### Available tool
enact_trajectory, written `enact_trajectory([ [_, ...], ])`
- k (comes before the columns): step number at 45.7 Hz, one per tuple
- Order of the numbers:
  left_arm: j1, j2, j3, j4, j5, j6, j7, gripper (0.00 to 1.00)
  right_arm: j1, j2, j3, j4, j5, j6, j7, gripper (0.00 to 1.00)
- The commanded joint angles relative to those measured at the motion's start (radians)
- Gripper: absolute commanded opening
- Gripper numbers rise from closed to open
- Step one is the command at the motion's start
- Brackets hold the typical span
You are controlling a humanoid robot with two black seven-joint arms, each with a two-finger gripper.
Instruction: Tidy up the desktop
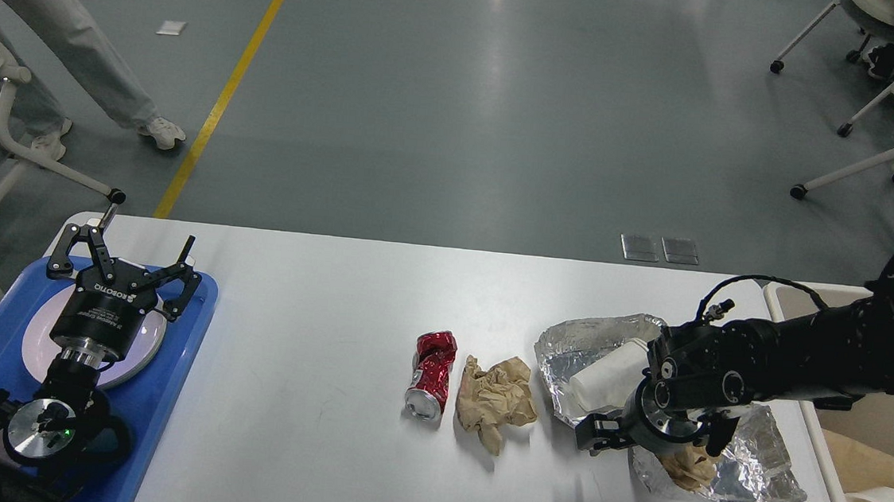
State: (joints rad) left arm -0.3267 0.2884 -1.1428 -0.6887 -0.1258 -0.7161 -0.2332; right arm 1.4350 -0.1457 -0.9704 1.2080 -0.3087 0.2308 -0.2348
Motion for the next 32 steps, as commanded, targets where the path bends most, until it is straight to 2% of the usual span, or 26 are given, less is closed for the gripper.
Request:
enact_trajectory([
  [1, 0.000, 0.000, 0.000, 0.000, 0.000, 0.000, 0.000, 0.96, -0.013, -0.002, -0.008, -0.013, -0.003, -0.001, 0.000, 1.00],
  [8, 0.000, 0.000, 0.000, 0.000, 0.000, 0.000, 0.000, 0.96, -0.034, 0.008, -0.010, -0.028, -0.003, -0.001, 0.000, 1.00],
  [13, 0.000, 0.000, 0.000, 0.000, 0.000, 0.000, 0.000, 0.96, -0.042, 0.014, -0.010, -0.030, -0.003, -0.001, 0.000, 0.91],
  [23, 0.000, 0.000, 0.000, 0.000, 0.000, 0.001, 0.000, 0.96, -0.082, 0.018, -0.017, -0.070, -0.001, -0.001, 0.000, 0.50],
  [27, 0.000, 0.000, 0.000, 0.000, 0.000, 0.000, 0.000, 0.96, -0.084, 0.014, -0.027, -0.073, 0.000, -0.001, 0.000, 0.30],
  [32, 0.000, 0.000, 0.000, 0.000, 0.000, 0.000, 0.000, 0.96, -0.084, 0.017, -0.042, -0.073, -0.001, -0.001, 0.000, 0.24],
])
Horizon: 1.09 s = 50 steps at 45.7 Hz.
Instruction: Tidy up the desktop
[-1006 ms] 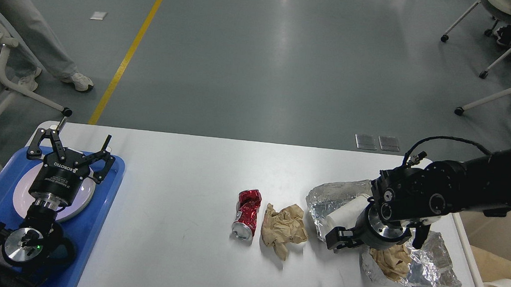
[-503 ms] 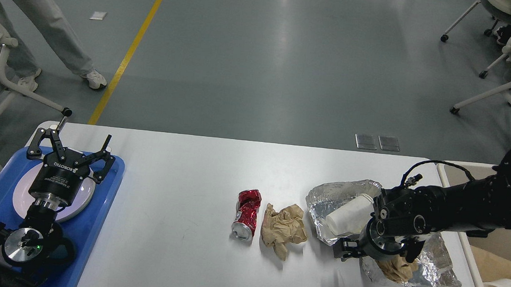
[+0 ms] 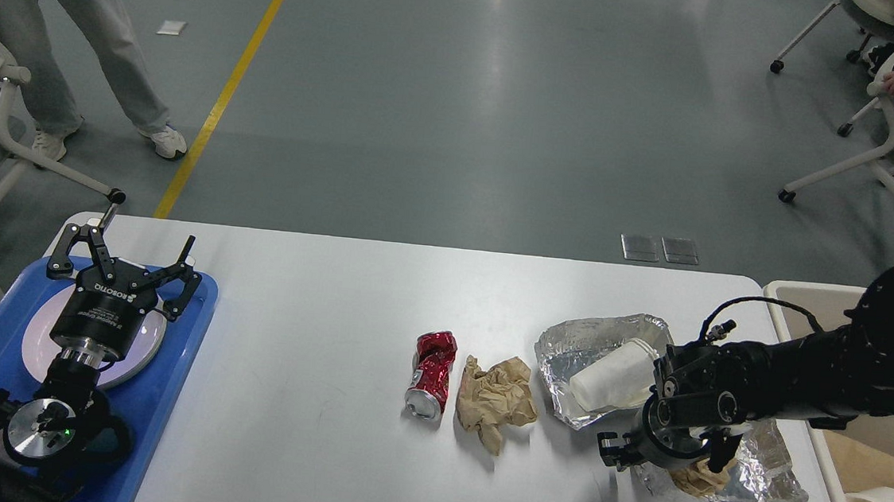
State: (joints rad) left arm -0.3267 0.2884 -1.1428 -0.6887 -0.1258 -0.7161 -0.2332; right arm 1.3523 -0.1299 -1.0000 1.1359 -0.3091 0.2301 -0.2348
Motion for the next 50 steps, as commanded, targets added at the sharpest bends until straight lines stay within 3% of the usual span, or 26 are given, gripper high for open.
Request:
enact_trajectory([
  [1, 0.000, 0.000, 0.000, 0.000, 0.000, 0.000, 0.000, 0.96, -0.002, 0.001, -0.012, -0.001, -0.001, 0.000, 0.000, 0.22],
  [5, 0.000, 0.000, 0.000, 0.000, 0.000, 0.001, 0.000, 0.96, -0.002, 0.001, -0.014, -0.001, -0.001, 0.000, 0.000, 0.15],
  [10, 0.000, 0.000, 0.000, 0.000, 0.000, 0.001, 0.000, 0.96, -0.002, 0.001, -0.014, 0.001, -0.001, 0.002, 0.000, 0.00],
  [37, 0.000, 0.000, 0.000, 0.000, 0.000, 0.000, 0.000, 0.96, 0.010, -0.005, -0.012, 0.036, 0.012, 0.020, -0.005, 0.00],
  [50, 0.000, 0.000, 0.000, 0.000, 0.000, 0.001, 0.000, 0.96, 0.290, -0.091, -0.055, 0.260, 0.041, 0.103, -0.001, 0.00],
])
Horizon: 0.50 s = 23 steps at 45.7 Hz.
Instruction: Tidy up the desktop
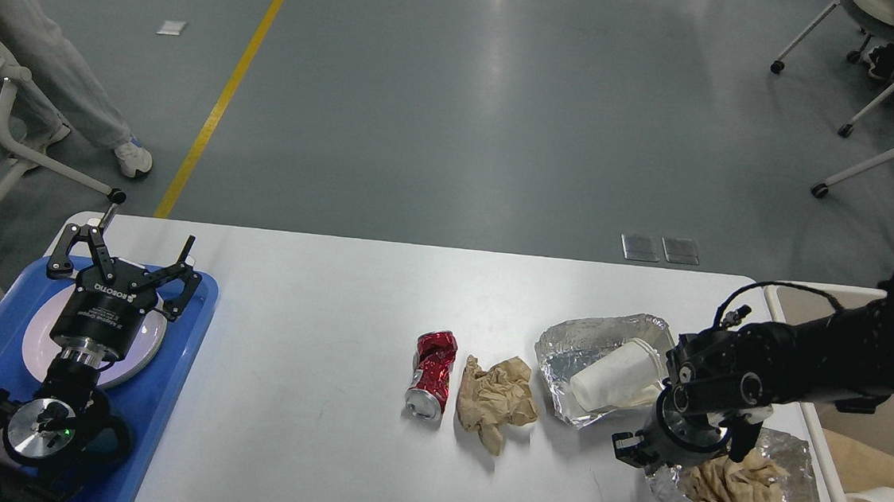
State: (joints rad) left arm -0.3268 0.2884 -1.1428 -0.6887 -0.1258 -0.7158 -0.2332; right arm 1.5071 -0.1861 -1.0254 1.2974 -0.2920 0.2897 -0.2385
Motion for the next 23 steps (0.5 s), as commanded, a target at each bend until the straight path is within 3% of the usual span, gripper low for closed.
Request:
enact_trajectory([
  [1, 0.000, 0.000, 0.000, 0.000, 0.000, -0.001, 0.000, 0.96, 0.169, -0.039, -0.041, 0.123, 0.037, 0.049, 0.002, 0.00],
  [7, 0.000, 0.000, 0.000, 0.000, 0.000, -0.001, 0.000, 0.96, 0.401, -0.032, -0.133, 0.250, 0.134, 0.092, 0.011, 0.00],
  [16, 0.000, 0.000, 0.000, 0.000, 0.000, -0.001, 0.000, 0.96, 0.649, -0.039, -0.203, 0.302, 0.162, 0.321, 0.036, 0.00],
  [19, -0.001, 0.000, 0.000, 0.000, 0.000, -0.001, 0.000, 0.96, 0.740, -0.047, -0.260, 0.324, 0.172, 0.356, 0.112, 0.00],
  [23, 0.000, 0.000, 0.000, 0.000, 0.000, -0.001, 0.000, 0.96, 0.843, -0.061, -0.361, 0.329, 0.177, 0.382, 0.269, 0.00],
])
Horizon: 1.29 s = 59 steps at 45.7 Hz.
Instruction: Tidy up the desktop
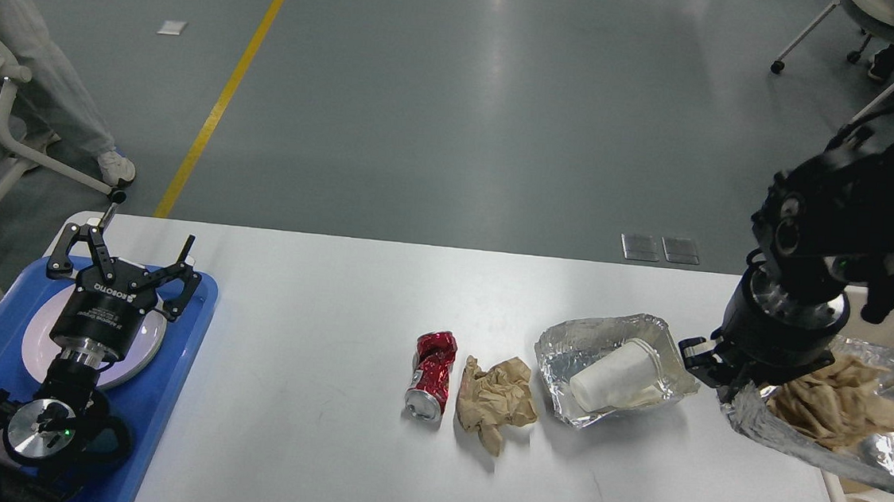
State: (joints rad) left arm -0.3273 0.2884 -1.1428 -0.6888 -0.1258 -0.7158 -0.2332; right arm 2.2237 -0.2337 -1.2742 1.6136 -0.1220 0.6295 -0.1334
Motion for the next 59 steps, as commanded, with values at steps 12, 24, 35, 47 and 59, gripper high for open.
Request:
enact_trajectory([
  [12, 0.001, 0.000, 0.000, 0.000, 0.000, -0.001, 0.000, 0.96, 0.163, -0.010, -0.231, 0.003, -0.001, 0.042, 0.224, 0.00],
  [24, 0.001, 0.000, 0.000, 0.000, 0.000, 0.001, 0.000, 0.96, 0.024, -0.094, -0.249, -0.076, -0.013, -0.099, 0.209, 0.00],
  [35, 0.001, 0.000, 0.000, 0.000, 0.000, 0.001, 0.000, 0.96, -0.381, -0.206, -0.223, -0.461, -0.041, -0.218, 0.207, 0.00],
  [47, 0.001, 0.000, 0.000, 0.000, 0.000, -0.001, 0.000, 0.96, -0.826, -0.206, -0.110, -0.849, -0.039, -0.346, 0.207, 0.00],
  [59, 0.001, 0.000, 0.000, 0.000, 0.000, -0.001, 0.000, 0.96, -1.189, -0.191, -0.041, -1.172, -0.024, -0.475, 0.204, 0.00],
])
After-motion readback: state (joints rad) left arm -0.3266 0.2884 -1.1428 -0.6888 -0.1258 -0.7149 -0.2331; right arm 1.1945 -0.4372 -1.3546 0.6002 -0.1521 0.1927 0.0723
